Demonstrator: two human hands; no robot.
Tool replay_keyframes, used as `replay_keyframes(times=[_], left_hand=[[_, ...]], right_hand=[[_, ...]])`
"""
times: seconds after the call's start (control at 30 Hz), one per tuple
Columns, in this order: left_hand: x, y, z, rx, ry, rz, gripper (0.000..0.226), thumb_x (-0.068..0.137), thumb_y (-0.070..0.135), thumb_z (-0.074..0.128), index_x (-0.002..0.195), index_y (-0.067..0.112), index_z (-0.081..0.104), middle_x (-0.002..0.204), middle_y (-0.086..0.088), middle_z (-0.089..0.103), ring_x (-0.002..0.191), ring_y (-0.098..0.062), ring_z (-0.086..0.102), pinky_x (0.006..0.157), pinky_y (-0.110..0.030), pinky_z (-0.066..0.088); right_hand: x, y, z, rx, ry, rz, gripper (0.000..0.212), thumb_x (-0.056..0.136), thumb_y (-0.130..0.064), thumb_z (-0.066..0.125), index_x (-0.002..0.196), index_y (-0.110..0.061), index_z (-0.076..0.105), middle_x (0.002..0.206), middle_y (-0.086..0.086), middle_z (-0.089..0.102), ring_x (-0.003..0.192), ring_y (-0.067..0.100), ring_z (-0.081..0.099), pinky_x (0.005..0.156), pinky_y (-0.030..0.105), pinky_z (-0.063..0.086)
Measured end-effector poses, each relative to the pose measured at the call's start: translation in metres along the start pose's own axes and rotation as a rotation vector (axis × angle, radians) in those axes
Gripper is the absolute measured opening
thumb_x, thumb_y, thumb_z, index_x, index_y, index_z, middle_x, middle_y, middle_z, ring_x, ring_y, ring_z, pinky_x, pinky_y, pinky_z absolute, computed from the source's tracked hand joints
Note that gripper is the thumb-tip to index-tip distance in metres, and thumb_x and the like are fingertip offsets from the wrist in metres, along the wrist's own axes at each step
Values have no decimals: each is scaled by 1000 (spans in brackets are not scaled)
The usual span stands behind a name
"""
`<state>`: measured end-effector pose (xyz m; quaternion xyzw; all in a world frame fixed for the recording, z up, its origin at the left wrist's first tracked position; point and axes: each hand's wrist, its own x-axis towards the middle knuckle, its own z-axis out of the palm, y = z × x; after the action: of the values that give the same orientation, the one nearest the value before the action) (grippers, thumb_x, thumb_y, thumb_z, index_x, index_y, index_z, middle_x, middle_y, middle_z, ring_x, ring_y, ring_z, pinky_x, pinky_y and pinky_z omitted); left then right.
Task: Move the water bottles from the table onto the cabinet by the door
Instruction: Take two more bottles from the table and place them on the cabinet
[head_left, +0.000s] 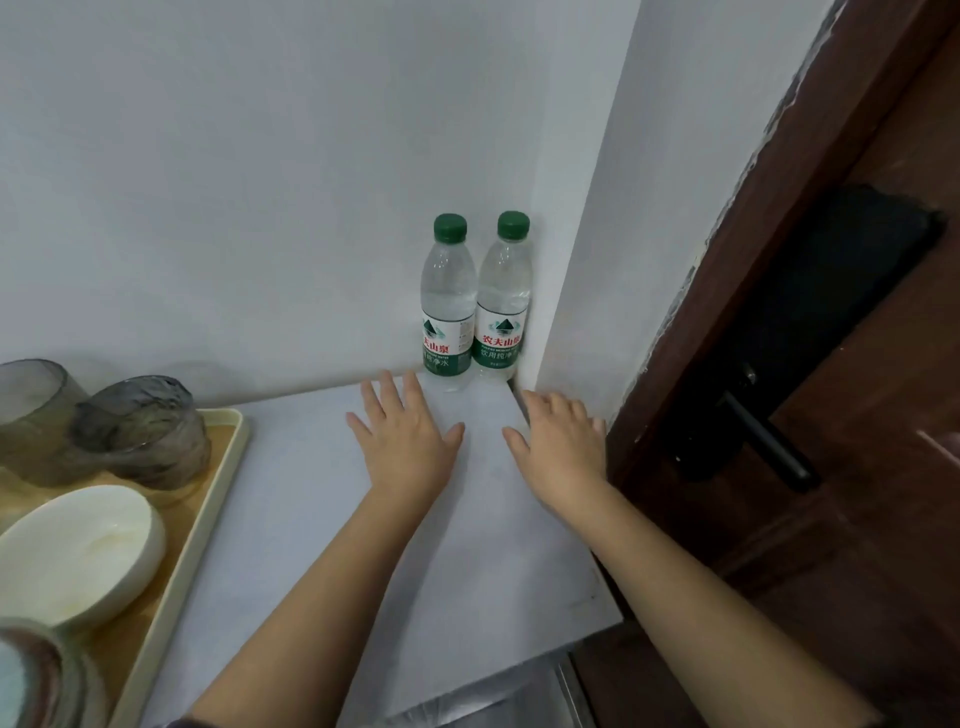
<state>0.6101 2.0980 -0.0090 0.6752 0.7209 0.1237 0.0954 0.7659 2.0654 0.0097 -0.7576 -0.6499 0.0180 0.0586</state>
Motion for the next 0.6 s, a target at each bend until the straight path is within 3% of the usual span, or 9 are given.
replay_keyframes(times=[0.1, 0.2, 0.37, 0.6], left_hand=[[-42, -8, 5, 69, -10, 36, 85, 92, 64, 35, 155, 17, 1, 163, -12, -4, 148, -35, -9, 115, -59, 3], [-83, -12, 8, 85, 8, 39, 84, 92, 66, 30, 155, 18, 4, 163, -12, -4, 148, -36, -8, 115, -61, 2], [-157, -13, 15, 84, 74, -28, 89, 83, 69, 14, 153, 14, 22, 161, -16, 13, 149, -37, 6, 112, -64, 11], [-263, -3, 25, 24, 142, -215, 84, 87, 67, 21, 153, 15, 21, 162, -13, 12, 149, -34, 3, 114, -63, 8]], right_hand=[[-33, 13, 5, 31, -97, -43, 66, 99, -54, 37, 155, -30, 15, 164, 5, 13, 151, 31, 6, 116, 59, 7], [-60, 25, 8, 77, -149, -86, 70, 98, -56, 35, 156, -34, 4, 166, 5, -5, 150, 33, -15, 114, 66, -8], [-109, 39, 8, 115, -200, -175, 71, 98, -58, 33, 156, -35, -1, 165, 5, -13, 148, 33, -23, 113, 67, -11], [-169, 50, 10, 154, -272, -382, 72, 98, -58, 34, 156, -35, -2, 164, 4, -19, 147, 32, -28, 113, 68, -13]])
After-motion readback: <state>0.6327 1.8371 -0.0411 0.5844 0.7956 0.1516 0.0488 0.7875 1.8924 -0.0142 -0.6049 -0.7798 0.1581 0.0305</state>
